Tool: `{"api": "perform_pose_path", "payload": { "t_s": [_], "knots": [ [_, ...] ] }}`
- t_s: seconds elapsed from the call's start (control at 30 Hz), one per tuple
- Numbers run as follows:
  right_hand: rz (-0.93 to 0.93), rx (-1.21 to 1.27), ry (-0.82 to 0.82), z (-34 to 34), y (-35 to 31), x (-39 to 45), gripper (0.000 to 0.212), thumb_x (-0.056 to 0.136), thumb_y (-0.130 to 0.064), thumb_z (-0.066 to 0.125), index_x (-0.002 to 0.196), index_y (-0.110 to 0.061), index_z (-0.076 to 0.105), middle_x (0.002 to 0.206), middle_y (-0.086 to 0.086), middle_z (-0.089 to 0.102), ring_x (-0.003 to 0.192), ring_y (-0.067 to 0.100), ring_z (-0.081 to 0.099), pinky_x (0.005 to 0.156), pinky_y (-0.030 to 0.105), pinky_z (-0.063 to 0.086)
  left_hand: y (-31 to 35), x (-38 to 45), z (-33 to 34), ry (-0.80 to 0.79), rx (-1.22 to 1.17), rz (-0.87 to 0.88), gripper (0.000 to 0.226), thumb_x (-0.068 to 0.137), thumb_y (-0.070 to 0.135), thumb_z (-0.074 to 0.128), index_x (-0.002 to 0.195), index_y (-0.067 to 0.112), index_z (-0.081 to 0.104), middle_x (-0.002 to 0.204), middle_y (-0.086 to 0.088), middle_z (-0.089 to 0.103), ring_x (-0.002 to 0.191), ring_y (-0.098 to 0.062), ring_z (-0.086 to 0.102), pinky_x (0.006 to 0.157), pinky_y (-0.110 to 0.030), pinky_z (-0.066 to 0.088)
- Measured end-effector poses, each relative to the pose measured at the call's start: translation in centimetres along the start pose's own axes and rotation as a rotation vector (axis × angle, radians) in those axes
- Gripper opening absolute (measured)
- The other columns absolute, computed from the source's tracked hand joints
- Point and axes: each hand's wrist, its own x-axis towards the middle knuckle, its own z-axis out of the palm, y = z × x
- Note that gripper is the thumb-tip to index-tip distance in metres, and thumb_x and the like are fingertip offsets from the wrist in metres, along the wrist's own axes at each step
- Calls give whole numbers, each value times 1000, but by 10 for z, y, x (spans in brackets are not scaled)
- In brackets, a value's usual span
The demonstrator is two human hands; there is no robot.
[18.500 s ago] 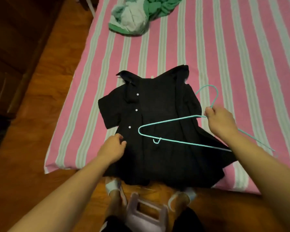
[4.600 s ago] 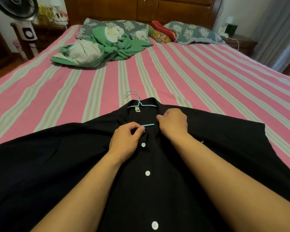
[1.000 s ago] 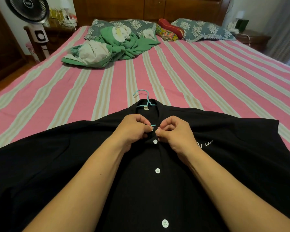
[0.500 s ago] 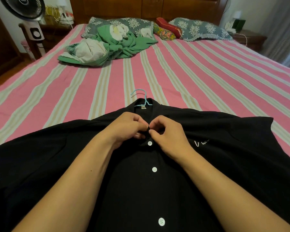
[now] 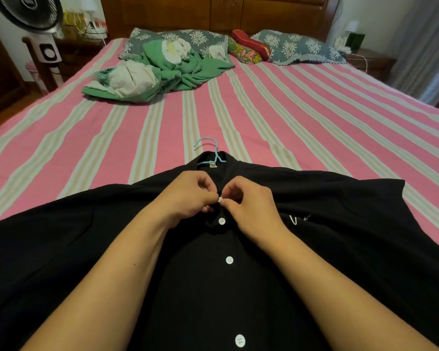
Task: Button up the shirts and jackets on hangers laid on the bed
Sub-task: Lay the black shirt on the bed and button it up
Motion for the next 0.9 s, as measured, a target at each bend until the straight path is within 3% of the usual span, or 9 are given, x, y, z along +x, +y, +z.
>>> {"api": "perform_pose_path", "payload": {
  "t_s": [0.1,0.2,0.33,0.47,0.67,0.8,0.9],
  "knots": [
    [-160,-192,-19,1,1,-3,7,91,-20,68,94,-25,66,91,-9,65,86,13,61,78,33,52,0,0,0,-7,51,50,24,79,-6,61,97,11,58,68,-15,65,60,-18,65,70,-37,56],
    [-266,-293,-21,2,1,-4,12,95,-19,58,98,-22,69,92,-4,64,85,21,61,76,40,51,-3,0,-4,-30,99,105,23,82,-4,62,97,13,57,71,-15,69,62,-17,67,76,-45,59],
    [-253,-286,11,3,0,-5,12,94,-21,58,96,-21,69,90,-4,66,83,20,62,77,38,51,-6,1,-5,-53,104,139,17,86,-1,66,94,13,59,70,-2,67,63,-16,65,76,-41,58],
    [-219,-310,22,7,0,-5,6,91,-22,59,88,-18,61,86,-4,58,79,17,55,72,33,46,-5,0,-3,-86,97,142,17,86,-2,65,94,12,61,71,-2,67,63,-14,63,73,-32,55],
    [-262,-325,-6,12,1,-5,21,86,-11,61,77,-20,43,83,-3,48,74,15,43,65,26,30,-6,0,0,-78,-1,69,18,85,-2,64,99,9,63,70,-5,68,63,-12,63,70,-27,54],
    [-191,-188,-41,9,4,-3,13,88,-10,62,89,-22,57,89,-9,58,81,10,54,70,26,43,-13,1,-1,-74,-92,43,13,90,4,71,99,4,62,69,-4,62,60,-9,60,63,-23,50],
    [-13,-79,-5,11,13,0,15,87,-17,70,87,-29,61,85,-12,63,81,4,60,73,25,49,-17,1,6,-34,-56,38,15,89,8,74,97,11,61,73,-2,65,62,-10,62,66,-28,51]
  ]
}}
